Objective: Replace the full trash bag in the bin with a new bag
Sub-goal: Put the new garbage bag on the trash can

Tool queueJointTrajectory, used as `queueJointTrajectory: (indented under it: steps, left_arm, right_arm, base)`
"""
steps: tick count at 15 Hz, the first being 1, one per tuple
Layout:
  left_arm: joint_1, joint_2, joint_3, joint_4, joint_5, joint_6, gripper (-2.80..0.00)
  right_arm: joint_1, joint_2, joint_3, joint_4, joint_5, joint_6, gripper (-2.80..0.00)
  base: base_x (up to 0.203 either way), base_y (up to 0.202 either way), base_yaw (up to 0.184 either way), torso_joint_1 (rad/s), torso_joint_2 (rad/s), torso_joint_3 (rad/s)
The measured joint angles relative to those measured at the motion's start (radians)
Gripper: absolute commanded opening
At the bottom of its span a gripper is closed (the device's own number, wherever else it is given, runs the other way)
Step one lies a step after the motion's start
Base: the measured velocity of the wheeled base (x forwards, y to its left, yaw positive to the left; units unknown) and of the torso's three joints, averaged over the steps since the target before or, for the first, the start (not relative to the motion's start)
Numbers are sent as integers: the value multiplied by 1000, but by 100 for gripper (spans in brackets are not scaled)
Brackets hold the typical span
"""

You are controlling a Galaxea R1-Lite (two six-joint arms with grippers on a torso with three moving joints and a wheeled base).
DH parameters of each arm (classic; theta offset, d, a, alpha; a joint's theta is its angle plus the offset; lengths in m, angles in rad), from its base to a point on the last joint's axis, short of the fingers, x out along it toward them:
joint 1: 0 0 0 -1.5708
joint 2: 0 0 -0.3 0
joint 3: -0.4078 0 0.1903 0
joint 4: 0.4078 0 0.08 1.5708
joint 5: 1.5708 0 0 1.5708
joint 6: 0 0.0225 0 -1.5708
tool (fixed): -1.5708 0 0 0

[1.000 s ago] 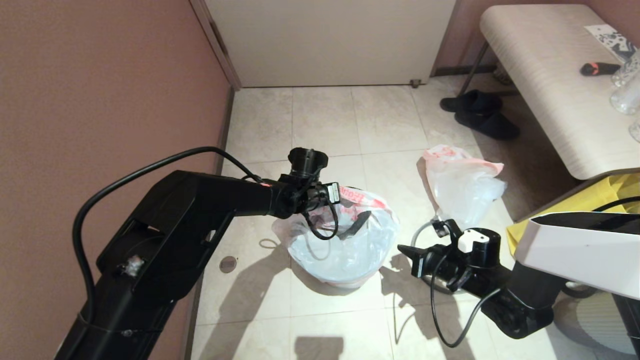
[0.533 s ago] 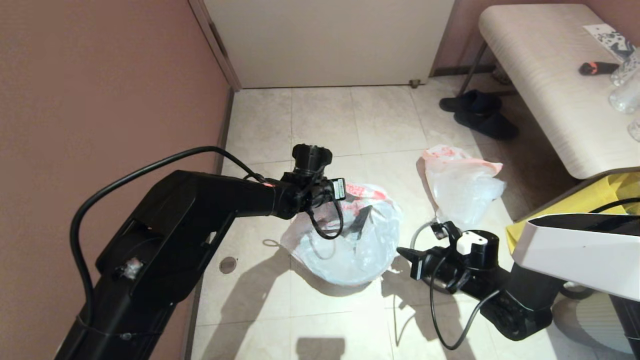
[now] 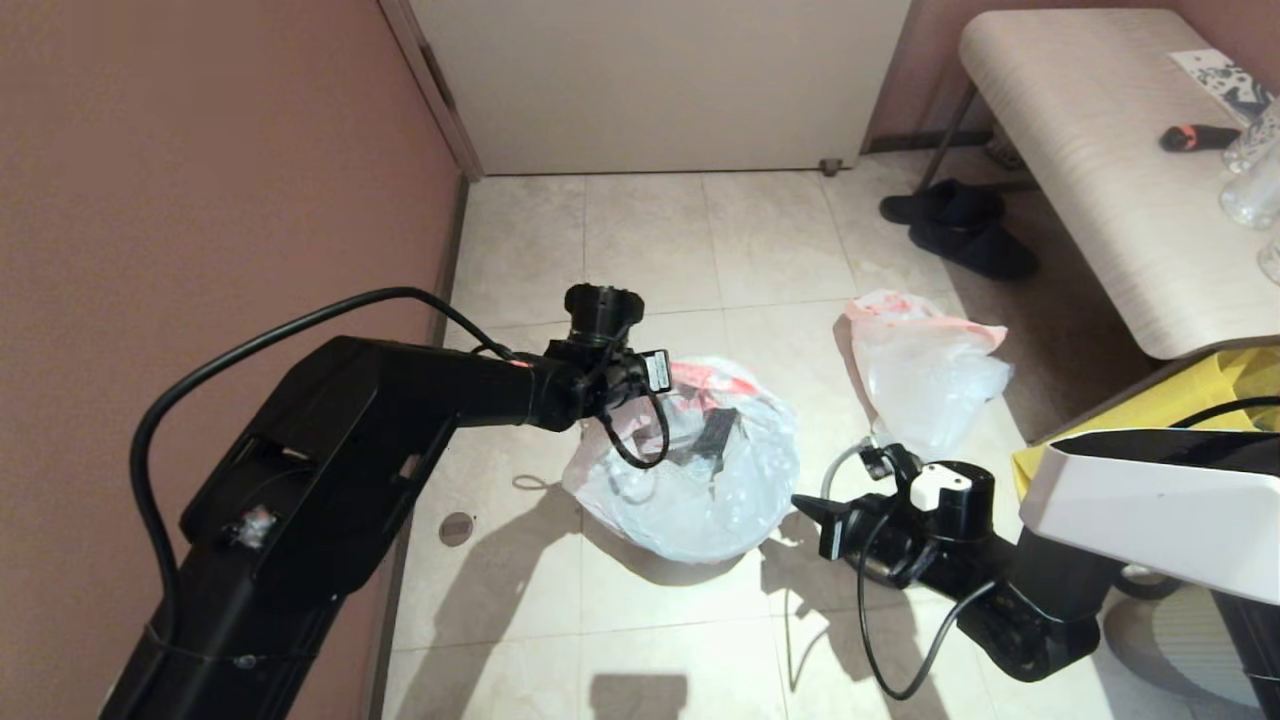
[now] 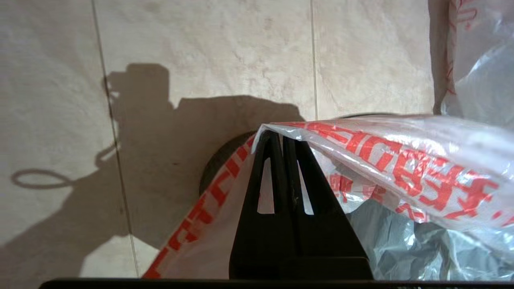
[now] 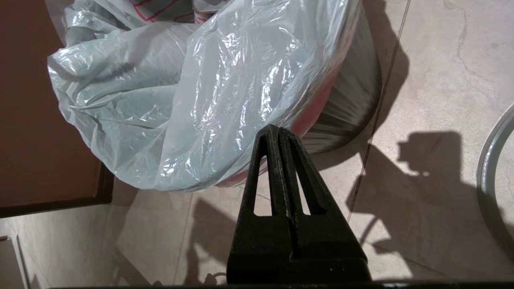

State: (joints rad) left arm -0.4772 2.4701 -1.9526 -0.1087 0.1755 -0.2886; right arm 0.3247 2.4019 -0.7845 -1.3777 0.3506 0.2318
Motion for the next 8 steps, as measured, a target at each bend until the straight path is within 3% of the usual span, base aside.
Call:
queueJointTrajectory:
  steps: [8]
  left_arm:
    - [33,55,-1,-56,20,59,-280]
  right_arm:
    - [-1,4,-2,-1,0,2,-280]
  base:
    - [0,0,0,0,0,0]
